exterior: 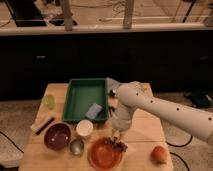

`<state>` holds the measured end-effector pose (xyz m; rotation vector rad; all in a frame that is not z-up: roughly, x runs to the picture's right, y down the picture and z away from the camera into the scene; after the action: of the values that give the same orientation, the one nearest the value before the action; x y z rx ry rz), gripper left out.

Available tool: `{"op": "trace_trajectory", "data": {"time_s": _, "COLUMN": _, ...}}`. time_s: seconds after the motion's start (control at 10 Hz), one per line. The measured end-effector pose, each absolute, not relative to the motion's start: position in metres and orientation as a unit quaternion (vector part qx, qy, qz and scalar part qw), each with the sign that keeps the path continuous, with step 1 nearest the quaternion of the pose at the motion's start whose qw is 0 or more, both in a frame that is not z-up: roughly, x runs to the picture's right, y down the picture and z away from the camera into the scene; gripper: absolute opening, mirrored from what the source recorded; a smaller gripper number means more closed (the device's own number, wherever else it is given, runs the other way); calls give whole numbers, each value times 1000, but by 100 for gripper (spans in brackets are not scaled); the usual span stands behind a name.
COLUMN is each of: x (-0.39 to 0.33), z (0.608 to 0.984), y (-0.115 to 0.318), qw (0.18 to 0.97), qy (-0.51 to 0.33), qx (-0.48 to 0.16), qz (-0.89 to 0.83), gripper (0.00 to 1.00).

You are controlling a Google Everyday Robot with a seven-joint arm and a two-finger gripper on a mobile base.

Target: Place grapes in red bowl

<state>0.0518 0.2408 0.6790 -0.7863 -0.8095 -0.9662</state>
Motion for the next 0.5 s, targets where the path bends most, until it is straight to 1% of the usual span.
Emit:
{"op": "trace_trajectory", "data": {"time_s": 0.4, "x": 49, "z": 679, "y": 240, "qw": 735, "qy": -370, "qx": -357, "qz": -442, "gripper": 7}}
{"op": "trace_trajectory", "data": {"time_s": 0.5, "x": 49, "z": 680, "y": 240, "qw": 734, "qy": -371, "qx": -357, "qz": -443, "gripper": 2}}
